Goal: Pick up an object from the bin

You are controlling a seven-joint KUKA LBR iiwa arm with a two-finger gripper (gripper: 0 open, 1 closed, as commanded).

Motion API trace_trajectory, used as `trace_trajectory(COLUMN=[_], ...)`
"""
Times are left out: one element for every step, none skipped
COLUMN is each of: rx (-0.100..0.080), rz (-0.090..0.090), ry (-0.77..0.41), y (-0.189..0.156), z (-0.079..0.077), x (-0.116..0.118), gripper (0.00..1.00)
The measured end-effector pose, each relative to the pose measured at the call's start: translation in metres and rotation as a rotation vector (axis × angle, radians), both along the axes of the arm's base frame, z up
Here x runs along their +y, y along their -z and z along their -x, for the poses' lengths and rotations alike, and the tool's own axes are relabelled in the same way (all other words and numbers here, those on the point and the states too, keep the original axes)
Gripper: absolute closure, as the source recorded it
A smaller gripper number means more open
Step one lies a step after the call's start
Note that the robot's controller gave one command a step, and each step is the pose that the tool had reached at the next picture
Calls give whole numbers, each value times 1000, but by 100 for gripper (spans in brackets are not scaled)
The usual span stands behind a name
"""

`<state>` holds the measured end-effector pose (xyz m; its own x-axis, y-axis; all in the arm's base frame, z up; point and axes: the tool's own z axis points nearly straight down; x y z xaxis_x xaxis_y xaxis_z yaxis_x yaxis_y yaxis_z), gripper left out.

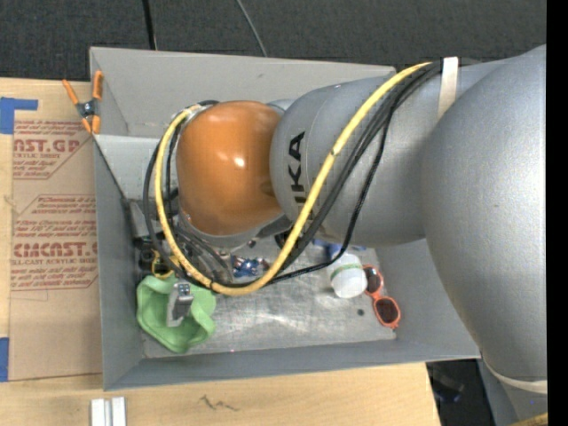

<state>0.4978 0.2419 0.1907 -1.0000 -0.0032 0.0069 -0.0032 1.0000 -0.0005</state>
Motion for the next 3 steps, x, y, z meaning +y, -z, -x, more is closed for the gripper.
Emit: trace_trajectory(rx=[-7, -16, -8], rz=[-2, -5, -4], ry=[3, -180, -576], y=[-4, 29, 70], z=[-2, -8, -15], x=[-1, 2, 5], gripper=[0, 0, 0])
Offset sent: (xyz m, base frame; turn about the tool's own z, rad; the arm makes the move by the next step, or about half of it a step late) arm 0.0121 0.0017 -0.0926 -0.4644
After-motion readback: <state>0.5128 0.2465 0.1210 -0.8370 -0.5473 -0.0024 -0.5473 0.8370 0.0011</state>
